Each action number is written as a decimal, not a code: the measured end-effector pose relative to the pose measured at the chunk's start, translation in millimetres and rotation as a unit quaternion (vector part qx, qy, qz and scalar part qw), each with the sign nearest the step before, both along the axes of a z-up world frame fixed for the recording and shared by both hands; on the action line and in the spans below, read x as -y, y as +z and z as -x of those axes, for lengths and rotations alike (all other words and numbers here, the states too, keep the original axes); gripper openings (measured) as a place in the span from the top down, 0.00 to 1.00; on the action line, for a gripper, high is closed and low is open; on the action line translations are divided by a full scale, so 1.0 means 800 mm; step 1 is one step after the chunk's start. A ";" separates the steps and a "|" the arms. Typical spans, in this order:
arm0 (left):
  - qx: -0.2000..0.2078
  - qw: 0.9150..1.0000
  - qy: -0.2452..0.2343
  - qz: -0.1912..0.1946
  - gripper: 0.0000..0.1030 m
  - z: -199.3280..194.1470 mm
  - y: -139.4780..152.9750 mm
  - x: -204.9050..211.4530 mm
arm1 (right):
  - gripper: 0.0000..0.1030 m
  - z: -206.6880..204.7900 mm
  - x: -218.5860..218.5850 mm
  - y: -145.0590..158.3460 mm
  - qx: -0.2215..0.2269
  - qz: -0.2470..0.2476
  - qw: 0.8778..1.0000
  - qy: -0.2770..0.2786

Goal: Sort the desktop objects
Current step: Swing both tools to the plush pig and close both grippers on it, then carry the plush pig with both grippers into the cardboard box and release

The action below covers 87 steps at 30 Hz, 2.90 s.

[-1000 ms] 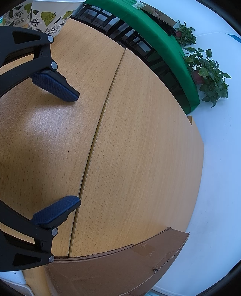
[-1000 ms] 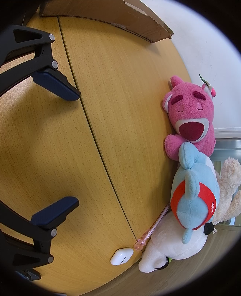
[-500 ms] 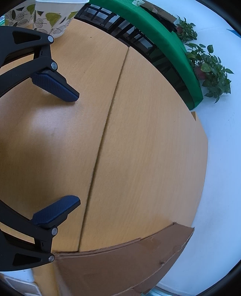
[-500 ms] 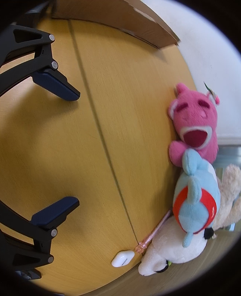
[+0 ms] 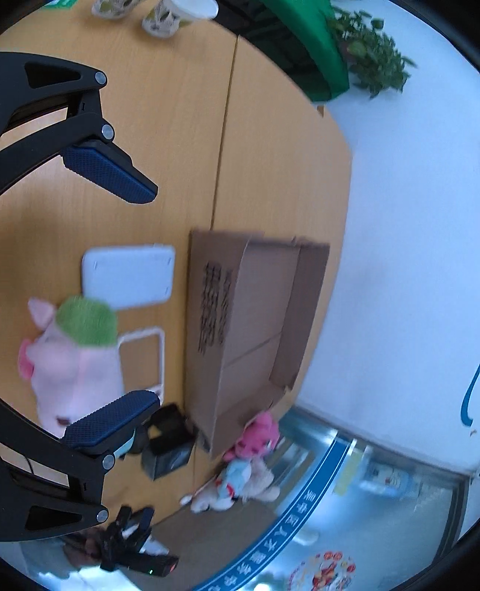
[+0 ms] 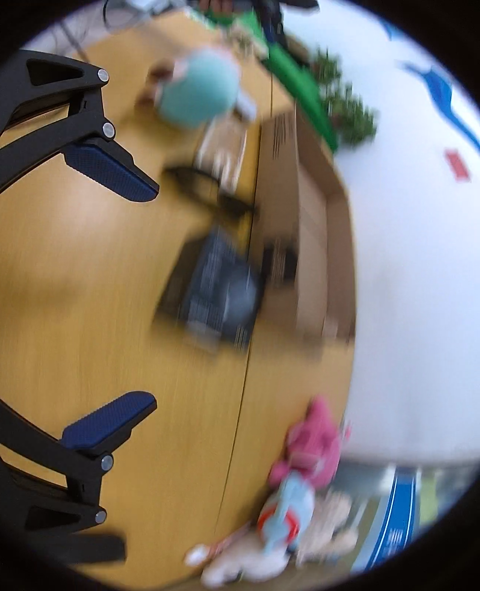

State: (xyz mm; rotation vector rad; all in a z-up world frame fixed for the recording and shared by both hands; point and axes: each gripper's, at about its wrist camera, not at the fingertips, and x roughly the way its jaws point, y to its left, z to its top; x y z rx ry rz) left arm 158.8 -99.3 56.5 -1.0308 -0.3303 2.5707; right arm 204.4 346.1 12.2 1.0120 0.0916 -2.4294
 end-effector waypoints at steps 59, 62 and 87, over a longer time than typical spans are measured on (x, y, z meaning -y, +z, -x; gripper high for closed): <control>-0.044 0.999 -0.012 0.026 0.46 0.488 0.088 -0.058 | 0.36 0.471 0.287 0.074 0.010 0.033 0.991 0.133; 0.015 1.000 -0.001 0.024 0.46 0.537 0.036 -0.048 | 0.36 0.515 0.300 0.024 0.051 0.033 0.990 0.127; -0.094 0.983 0.084 0.131 0.01 0.384 0.130 -0.050 | 0.23 0.390 0.227 0.101 0.020 0.016 0.999 0.024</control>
